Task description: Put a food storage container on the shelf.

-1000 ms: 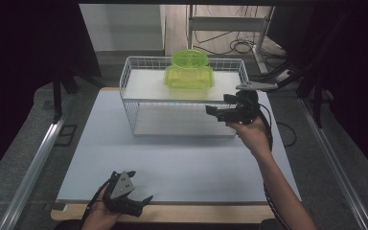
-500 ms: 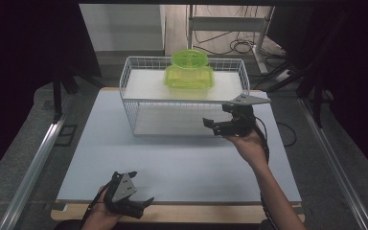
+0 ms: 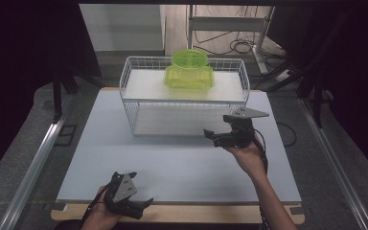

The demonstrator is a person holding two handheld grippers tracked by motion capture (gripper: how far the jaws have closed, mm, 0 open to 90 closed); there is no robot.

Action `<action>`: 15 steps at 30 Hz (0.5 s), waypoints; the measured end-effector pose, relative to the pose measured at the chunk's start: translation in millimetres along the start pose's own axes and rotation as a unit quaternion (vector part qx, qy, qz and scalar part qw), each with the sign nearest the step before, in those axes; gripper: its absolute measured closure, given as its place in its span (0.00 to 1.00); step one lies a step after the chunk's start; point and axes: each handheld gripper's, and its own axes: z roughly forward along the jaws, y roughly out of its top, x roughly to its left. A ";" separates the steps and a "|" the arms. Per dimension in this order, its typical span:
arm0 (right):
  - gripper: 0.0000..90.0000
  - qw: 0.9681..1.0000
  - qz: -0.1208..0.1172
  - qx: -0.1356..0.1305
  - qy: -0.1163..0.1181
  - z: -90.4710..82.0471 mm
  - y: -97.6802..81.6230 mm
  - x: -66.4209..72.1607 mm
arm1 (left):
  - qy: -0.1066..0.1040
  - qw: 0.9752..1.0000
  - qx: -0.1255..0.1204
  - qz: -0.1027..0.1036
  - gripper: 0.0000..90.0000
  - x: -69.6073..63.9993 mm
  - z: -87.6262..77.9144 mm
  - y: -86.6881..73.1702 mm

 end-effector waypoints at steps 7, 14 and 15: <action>0.04 1.000 -0.009 0.007 -0.002 -4.8 -10.2 8.4 | 0.009 1.000 0.003 -0.001 0.02 2.9 -1.8 -1.8; 0.04 1.000 -0.017 0.008 0.005 -11.2 -20.6 16.8 | 0.015 1.000 0.004 0.000 0.02 3.7 -2.1 -2.7; 0.04 1.000 -0.018 0.011 0.005 -11.6 -21.9 18.1 | 0.016 1.000 0.004 0.000 0.02 3.9 -2.2 -2.8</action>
